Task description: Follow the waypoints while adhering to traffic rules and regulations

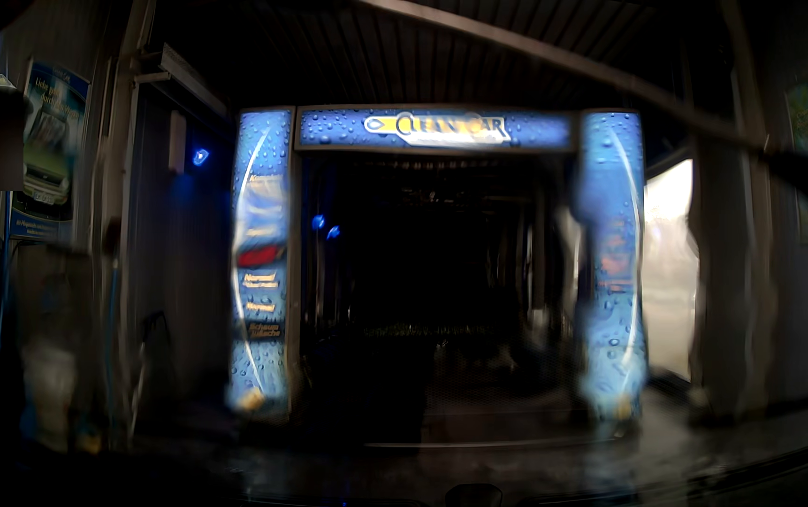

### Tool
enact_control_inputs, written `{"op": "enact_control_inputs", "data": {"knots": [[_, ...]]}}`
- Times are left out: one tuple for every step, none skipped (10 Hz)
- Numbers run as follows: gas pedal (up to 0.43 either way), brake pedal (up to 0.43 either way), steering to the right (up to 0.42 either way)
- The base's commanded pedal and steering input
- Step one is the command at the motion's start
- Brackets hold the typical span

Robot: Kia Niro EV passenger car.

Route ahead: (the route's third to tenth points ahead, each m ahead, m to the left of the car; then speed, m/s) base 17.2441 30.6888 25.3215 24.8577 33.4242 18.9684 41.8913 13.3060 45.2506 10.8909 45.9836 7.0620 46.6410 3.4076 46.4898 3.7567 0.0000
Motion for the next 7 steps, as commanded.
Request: {"op": "enact_control_inputs", "data": {"knots": [[0.0, 0.0, -0.014], [0.0, 0.0, -0.015], [0.0, 0.0, -0.014], [0.0, 0.0, -0.015], [0.0, 0.0, -0.014], [0.0, 0.0, -0.014], [0.0, 0.0, -0.015]]}}
